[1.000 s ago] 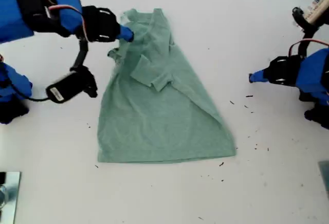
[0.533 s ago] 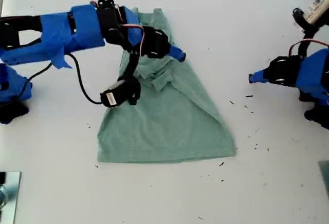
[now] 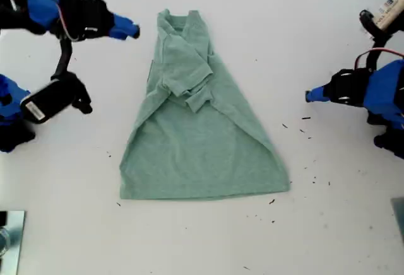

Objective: Fold t shirt

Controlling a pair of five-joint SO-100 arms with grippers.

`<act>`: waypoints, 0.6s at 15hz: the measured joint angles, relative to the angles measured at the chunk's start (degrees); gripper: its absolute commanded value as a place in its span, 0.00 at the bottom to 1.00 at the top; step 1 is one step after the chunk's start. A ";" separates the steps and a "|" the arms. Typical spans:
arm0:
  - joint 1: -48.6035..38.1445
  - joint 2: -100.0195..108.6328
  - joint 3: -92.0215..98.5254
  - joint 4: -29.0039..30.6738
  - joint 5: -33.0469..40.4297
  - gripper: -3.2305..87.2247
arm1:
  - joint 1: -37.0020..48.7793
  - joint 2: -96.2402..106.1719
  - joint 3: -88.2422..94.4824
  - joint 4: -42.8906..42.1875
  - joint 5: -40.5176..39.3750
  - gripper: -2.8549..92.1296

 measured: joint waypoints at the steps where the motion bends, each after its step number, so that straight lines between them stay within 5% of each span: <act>1: 3.25 7.56 11.07 -3.69 -4.22 0.09 | 0.00 0.00 0.00 0.00 0.00 0.06; 3: 9.23 26.19 32.34 -6.94 -11.51 0.08 | -0.09 0.00 0.00 0.00 0.00 0.06; 9: 11.95 67.24 55.11 3.78 -17.31 0.04 | -4.13 -13.89 -15.47 6.06 -3.34 0.06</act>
